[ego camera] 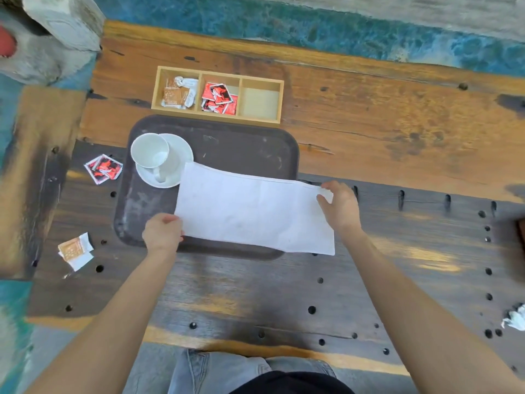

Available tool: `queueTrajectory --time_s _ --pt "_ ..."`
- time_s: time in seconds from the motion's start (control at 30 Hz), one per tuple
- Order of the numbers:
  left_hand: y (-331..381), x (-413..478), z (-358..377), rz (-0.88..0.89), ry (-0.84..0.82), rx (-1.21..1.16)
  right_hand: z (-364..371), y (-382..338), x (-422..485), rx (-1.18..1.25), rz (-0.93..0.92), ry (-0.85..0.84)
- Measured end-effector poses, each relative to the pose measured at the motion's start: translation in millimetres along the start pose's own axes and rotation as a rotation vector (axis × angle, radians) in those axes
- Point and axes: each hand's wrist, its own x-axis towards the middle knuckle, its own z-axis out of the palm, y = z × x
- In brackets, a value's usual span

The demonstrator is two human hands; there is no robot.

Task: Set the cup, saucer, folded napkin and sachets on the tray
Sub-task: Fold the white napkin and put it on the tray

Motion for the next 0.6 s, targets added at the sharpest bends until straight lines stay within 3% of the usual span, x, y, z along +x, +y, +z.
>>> queueTrajectory --time_s 0.23,0.4,0.6 --pt "-23 -67 47 -0.484 -0.516 -0.422 43 -79 32 -0.126 -0.332 -0.194" --pt "-20 -91 82 -0.605 -0.542 -0.743 65 -110 52 -0.389 -0.332 -0.274" --pt "-21 -105 100 -0.624 -0.576 -0.740 73 -111 54 -0.520 -0.267 -0.312"
